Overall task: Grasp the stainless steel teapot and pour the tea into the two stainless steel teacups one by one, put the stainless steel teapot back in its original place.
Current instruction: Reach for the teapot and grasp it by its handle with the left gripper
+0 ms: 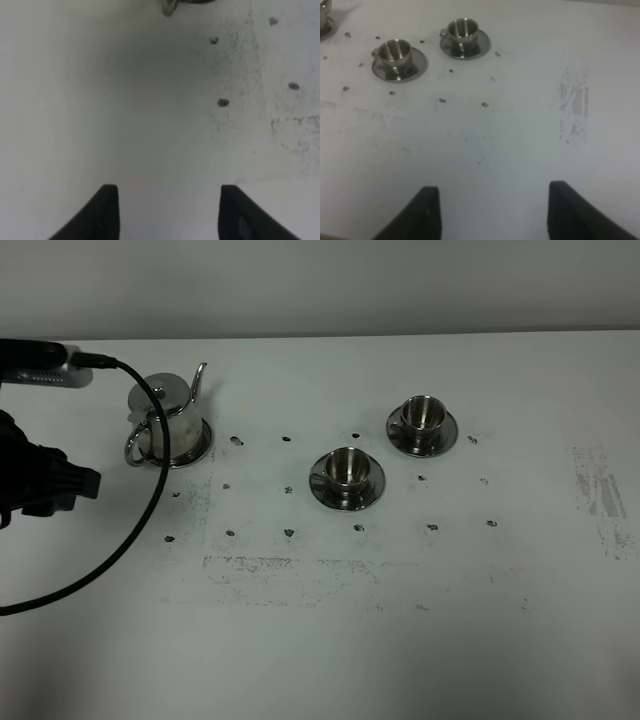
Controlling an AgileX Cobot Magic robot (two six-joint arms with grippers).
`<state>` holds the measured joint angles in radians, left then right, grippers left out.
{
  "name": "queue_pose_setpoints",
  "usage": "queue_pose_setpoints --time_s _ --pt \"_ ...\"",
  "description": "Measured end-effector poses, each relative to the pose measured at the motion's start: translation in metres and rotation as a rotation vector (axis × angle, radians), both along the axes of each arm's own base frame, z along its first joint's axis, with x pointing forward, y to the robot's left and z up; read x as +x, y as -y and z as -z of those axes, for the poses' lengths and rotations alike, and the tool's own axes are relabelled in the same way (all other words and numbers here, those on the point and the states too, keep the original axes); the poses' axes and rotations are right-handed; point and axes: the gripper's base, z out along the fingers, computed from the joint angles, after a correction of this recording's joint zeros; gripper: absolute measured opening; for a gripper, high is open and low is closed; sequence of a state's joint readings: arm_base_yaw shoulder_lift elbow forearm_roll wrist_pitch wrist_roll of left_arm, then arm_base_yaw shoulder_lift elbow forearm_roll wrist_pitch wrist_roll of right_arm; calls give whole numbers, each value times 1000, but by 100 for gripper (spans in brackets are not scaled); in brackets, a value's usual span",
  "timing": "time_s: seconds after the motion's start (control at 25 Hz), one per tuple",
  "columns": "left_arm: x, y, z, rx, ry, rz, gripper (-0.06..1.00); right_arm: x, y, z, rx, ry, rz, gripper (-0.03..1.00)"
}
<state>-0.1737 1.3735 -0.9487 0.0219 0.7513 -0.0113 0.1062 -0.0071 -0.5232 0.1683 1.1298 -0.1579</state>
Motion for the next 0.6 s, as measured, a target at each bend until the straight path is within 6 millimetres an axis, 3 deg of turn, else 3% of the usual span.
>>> queue_pose_setpoints --time_s 0.2,0.4,0.6 --pt "10 6 15 20 -209 105 44 0 0 0 0 0 0 46" --pt "26 6 9 71 -306 156 44 0 0 0 0 0 0 46" --pt "42 -5 8 232 -326 182 44 0 0 0 0 0 0 46"
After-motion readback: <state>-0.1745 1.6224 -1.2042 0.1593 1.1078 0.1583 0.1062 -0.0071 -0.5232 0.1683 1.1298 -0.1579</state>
